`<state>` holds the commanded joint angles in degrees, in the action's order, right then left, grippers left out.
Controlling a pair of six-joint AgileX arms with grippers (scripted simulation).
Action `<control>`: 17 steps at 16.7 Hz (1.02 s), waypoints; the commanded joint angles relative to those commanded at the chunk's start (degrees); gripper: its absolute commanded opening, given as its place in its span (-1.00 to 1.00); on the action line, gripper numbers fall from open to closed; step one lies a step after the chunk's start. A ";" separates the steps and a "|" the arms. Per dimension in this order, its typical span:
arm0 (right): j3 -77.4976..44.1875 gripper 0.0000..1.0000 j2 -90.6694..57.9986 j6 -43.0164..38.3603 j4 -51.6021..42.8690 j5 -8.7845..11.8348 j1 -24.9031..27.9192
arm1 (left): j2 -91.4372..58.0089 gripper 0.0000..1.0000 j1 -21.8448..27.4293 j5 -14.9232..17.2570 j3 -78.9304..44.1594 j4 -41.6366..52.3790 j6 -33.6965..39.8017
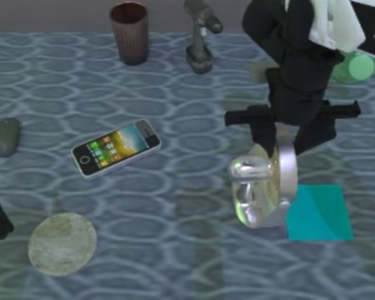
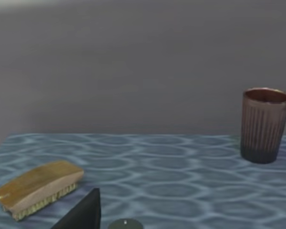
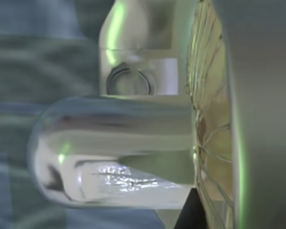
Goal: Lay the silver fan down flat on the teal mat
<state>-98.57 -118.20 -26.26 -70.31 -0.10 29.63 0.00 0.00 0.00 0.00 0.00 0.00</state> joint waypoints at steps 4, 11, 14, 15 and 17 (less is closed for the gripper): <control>0.00 -1.00 0.00 0.00 0.00 0.00 0.00 | 0.00 1.00 0.00 0.00 0.00 0.00 0.00; -0.18 -1.00 0.12 -0.02 -0.21 -0.03 -0.10 | 0.00 1.00 0.00 0.00 0.00 0.00 0.00; -4.18 -1.00 -0.01 0.00 -4.12 -0.10 0.12 | 0.00 1.00 0.00 0.00 0.00 0.00 0.00; -6.13 -1.00 0.00 0.00 -6.06 -0.10 0.19 | 0.00 1.00 0.00 0.00 0.00 0.00 0.00; -9.66 -1.00 0.06 0.02 -9.72 -0.05 0.29 | 0.00 1.00 0.00 0.00 0.00 0.00 0.00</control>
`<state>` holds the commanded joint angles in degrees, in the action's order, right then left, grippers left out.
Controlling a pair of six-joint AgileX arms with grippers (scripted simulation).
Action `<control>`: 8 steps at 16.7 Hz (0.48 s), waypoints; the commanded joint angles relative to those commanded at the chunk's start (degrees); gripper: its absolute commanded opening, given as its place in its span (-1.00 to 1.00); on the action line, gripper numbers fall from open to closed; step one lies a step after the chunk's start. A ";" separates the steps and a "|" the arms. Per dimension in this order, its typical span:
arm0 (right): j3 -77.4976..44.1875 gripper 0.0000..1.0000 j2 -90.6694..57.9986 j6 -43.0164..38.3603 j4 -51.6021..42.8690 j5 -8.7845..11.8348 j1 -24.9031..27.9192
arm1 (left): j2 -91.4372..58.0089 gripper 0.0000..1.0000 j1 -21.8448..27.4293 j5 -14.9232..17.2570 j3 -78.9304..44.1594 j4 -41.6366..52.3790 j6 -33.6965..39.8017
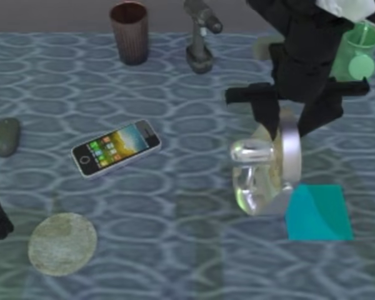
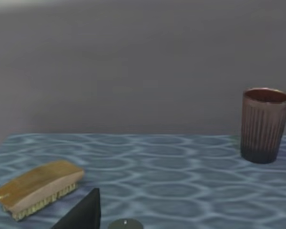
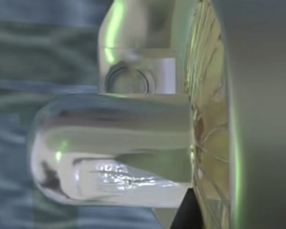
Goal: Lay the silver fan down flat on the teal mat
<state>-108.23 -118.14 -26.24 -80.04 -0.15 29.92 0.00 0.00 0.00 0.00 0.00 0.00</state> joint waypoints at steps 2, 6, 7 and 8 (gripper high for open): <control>-1.58 -1.00 0.11 0.04 -1.57 0.02 0.04 | 0.00 1.00 0.00 0.00 0.00 0.00 0.00; -1.47 -1.00 0.06 -0.12 -1.45 0.05 -0.26 | 0.00 1.00 0.00 0.00 0.00 0.00 0.00; -1.30 -1.00 0.15 -0.77 -1.51 0.04 -0.28 | 0.00 1.00 0.00 0.00 0.00 0.00 0.00; -0.99 -1.00 0.32 -2.01 -1.60 0.03 -0.31 | 0.00 1.00 0.00 0.00 0.00 0.00 0.00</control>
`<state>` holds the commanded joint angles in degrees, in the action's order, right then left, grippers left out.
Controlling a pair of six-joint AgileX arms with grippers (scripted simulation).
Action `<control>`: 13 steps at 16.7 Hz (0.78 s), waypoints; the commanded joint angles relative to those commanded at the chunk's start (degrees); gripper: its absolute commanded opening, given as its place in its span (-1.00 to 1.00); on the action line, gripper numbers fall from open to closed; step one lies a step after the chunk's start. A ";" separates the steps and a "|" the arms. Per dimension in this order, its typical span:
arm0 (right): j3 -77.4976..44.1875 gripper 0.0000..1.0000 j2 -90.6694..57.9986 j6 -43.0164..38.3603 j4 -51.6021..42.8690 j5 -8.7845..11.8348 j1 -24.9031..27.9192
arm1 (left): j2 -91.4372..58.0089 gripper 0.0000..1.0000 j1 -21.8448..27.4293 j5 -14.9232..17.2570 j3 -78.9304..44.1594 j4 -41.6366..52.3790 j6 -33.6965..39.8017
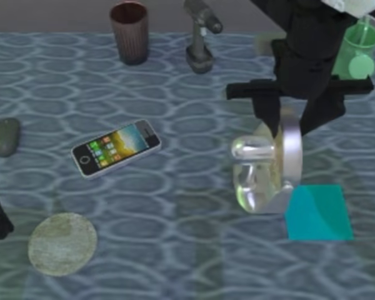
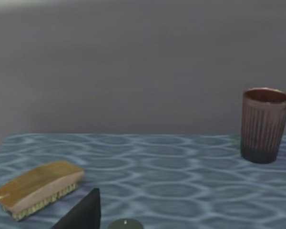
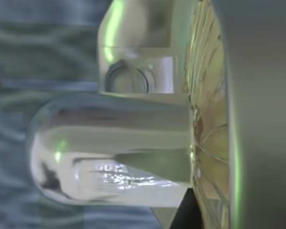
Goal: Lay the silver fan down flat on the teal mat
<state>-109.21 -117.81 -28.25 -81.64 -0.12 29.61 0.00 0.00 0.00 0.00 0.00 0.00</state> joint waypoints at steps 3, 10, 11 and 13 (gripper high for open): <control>1.60 -1.00 1.12 -7.37 -0.31 -0.03 -0.34 | 0.00 1.00 0.00 0.00 0.00 0.00 0.00; 9.03 -1.00 7.63 -44.29 -0.13 -0.07 -2.27 | 0.00 1.00 0.00 0.00 0.00 0.00 0.00; 10.49 -1.00 8.90 -50.61 0.04 -0.07 -2.64 | 0.00 1.00 0.00 0.00 0.00 0.00 0.00; 13.50 -1.00 11.54 -62.27 0.48 -0.07 -3.41 | 0.00 1.00 0.00 0.00 0.00 0.00 0.00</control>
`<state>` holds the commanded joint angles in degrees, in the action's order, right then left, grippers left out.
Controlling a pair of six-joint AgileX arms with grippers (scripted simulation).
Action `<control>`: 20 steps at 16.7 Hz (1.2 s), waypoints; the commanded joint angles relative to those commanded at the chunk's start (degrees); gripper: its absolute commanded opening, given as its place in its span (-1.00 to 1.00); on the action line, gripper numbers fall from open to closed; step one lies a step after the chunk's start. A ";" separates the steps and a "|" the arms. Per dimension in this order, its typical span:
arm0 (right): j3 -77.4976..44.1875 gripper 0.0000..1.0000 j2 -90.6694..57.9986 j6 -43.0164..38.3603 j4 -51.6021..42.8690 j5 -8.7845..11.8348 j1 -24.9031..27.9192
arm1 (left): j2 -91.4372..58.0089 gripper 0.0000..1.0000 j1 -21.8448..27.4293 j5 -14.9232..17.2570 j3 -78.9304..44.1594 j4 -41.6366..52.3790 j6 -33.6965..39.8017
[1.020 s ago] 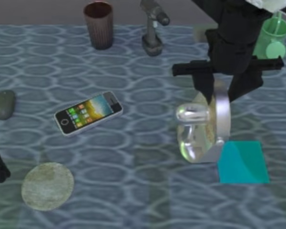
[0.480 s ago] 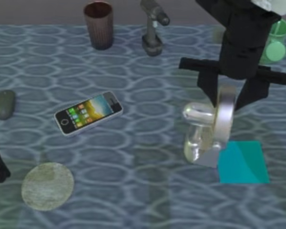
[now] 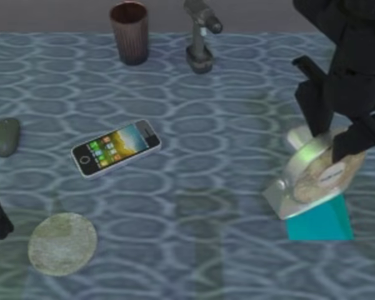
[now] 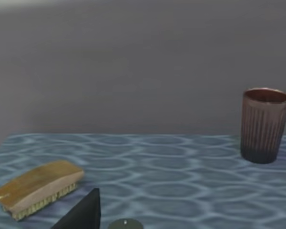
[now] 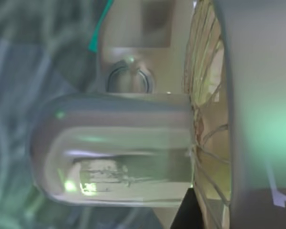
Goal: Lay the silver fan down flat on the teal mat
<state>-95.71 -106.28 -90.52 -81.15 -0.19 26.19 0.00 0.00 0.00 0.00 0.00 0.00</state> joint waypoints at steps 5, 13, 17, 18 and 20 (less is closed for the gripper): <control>6.27 -1.00 5.85 -19.01 1.43 0.03 -1.62 | 0.00 1.00 0.00 0.00 0.00 0.00 0.00; 7.77 -1.00 7.41 -23.29 1.95 0.05 -1.77 | 0.00 1.00 0.00 0.00 0.00 0.00 0.00; 11.25 -1.00 7.22 -23.08 5.88 -0.02 -2.02 | 0.00 1.00 0.00 0.00 0.00 0.00 0.00; 12.69 -1.00 7.08 -23.08 7.51 0.01 -2.14 | 0.00 1.00 0.00 0.00 0.00 0.00 0.00; 14.68 -1.00 6.83 -23.09 9.57 0.05 -2.28 | 0.00 1.00 0.00 0.00 0.00 0.00 0.00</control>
<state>-81.03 -99.45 -113.60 -71.58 -0.13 23.91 0.00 0.00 0.00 0.00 0.00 0.00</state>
